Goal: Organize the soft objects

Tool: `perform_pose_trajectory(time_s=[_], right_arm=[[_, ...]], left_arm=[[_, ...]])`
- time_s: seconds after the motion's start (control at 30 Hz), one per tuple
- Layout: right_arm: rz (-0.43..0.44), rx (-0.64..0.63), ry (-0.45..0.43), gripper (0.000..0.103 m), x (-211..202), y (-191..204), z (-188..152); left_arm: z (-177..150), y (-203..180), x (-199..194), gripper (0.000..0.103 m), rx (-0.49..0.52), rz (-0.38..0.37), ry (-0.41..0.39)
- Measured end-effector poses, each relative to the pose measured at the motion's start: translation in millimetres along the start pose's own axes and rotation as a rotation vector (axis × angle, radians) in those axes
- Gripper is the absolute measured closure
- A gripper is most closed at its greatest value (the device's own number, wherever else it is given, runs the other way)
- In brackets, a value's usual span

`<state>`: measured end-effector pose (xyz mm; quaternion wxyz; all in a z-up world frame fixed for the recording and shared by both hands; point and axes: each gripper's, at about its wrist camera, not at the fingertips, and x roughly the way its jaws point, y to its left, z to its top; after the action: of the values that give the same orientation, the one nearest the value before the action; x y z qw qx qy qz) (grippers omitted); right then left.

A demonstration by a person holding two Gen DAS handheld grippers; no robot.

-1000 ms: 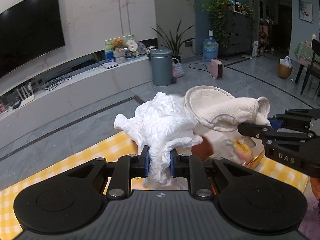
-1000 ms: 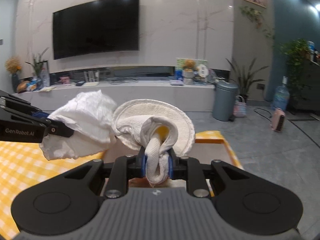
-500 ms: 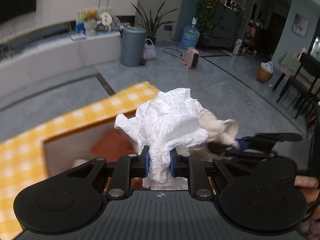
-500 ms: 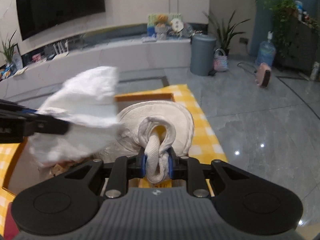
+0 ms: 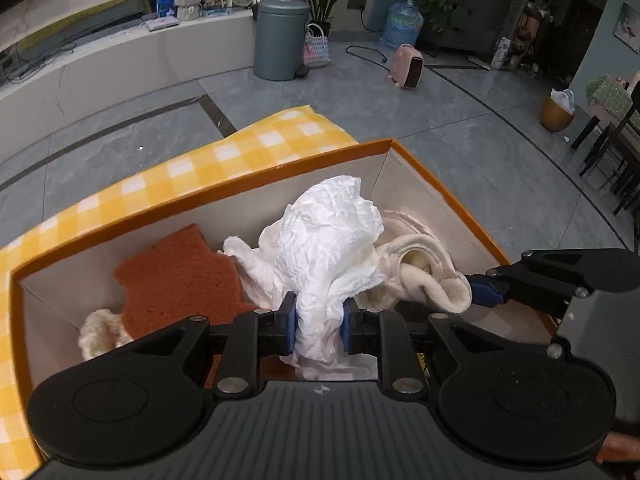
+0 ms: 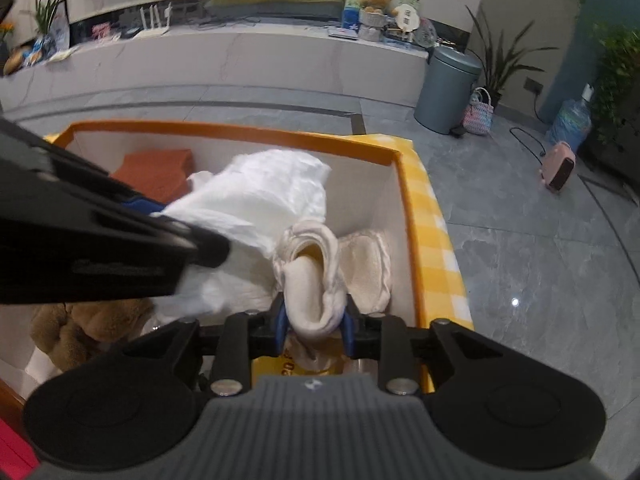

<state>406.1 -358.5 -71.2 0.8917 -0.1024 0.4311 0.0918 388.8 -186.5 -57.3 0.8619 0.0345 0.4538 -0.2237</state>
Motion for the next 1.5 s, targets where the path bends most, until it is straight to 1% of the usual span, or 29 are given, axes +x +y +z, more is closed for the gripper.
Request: perform_pose_trajectory(time_s=[0.03, 0.1, 0.17, 0.2, 0.23, 0.27, 0.3, 0.33, 0.47, 0.53, 0.7, 0.8, 0.87, 1.0, 1.1, 1.17, 1.23, 1.3, 1.4, 1.5], right_arm=[[-0.004, -0.009, -0.001, 0.07, 0.0, 1.2, 0.0], [-0.02, -0.03, -0.005, 0.068, -2.5, 3.7, -1.2], [-0.021, -0.044, -0.006, 0.062, -6.6, 3.2, -1.8], [-0.02, -0.048, -0.009, 0.06, -10.0, 2.4, -2.3], [-0.024, -0.053, -0.013, 0.055, -13.7, 3.7, -1.1], [-0.028, -0.058, -0.018, 0.049, -17.8, 5.1, -0.5], [-0.033, -0.064, -0.025, 0.045, -23.0, 5.9, -0.4], [-0.041, -0.07, -0.031, 0.04, -29.6, 6.8, -0.6], [-0.063, -0.082, -0.062, 0.036, -61.2, 7.0, 0.6], [-0.07, -0.073, -0.083, 0.032, -80.2, 5.2, 2.8], [-0.066, -0.03, -0.154, 0.027, -136.7, 5.4, 2.7], [-0.051, -0.007, -0.219, 0.022, -177.0, 15.2, -5.1], [-0.039, 0.009, -0.259, 0.018, -201.4, 23.7, -14.4], [-0.007, 0.042, -0.331, 0.015, -243.5, 46.9, -40.4], [0.009, 0.069, -0.374, 0.014, -266.5, 66.1, -62.5], [0.015, 0.082, -0.397, 0.013, -277.2, 80.4, -79.9], [0.024, 0.097, -0.413, 0.009, -284.9, 93.4, -97.9], [0.038, 0.117, -0.425, 0.009, -291.0, 106.2, -113.7], [0.053, 0.143, -0.43, 0.008, -295.1, 128.6, -135.4], [0.042, 0.16, -0.43, 0.008, -292.8, 149.8, -153.0]], left_arm=[[-1.0, -0.9, -1.2, 0.075, 0.002, -0.002, -0.004], [-2.9, -3.2, -6.9, 0.071, 0.011, -0.001, -0.019], [-3.7, -6.0, -15.5, 0.061, 0.03, 0.003, -0.037], [-2.6, -9.2, -19.0, 0.053, 0.041, 0.003, -0.047], [-2.3, -11.7, -24.1, 0.044, 0.049, 0.005, -0.058], [-3.1, -13.1, -31.7, 0.04, 0.056, 0.013, -0.071], [-1.5, -15.6, -36.4, 0.036, 0.06, 0.021, -0.082], [-1.4, -16.9, -43.1, 0.034, 0.061, 0.028, -0.092], [-4.2, -23.4, -77.9, 0.029, 0.067, 0.046, -0.141], [-7.8, -28.9, -101.8, 0.026, 0.082, 0.075, -0.184], [-23.9, -43.5, -163.1, 0.026, 0.139, 0.134, -0.293], [-37.4, -50.4, -200.4, 0.025, 0.163, 0.174, -0.346], [-50.9, -52.2, -224.5, 0.023, 0.159, 0.183, -0.382], [-80.6, -57.4, -263.7, 0.022, 0.158, 0.204, -0.434], [-105.0, -59.1, -286.7, 0.022, 0.161, 0.228, -0.465], [-122.0, -58.9, -298.4, 0.022, 0.151, 0.247, -0.488], [-140.5, -57.2, -307.1, 0.022, 0.137, 0.278, -0.501], [-158.6, -54.9, -313.0, 0.022, 0.111, 0.308, -0.514], [-187.6, -46.1, -317.2, 0.023, 0.055, 0.346, -0.535], [-218.2, -36.2, -315.2, 0.025, -0.02, 0.403, -0.548]])
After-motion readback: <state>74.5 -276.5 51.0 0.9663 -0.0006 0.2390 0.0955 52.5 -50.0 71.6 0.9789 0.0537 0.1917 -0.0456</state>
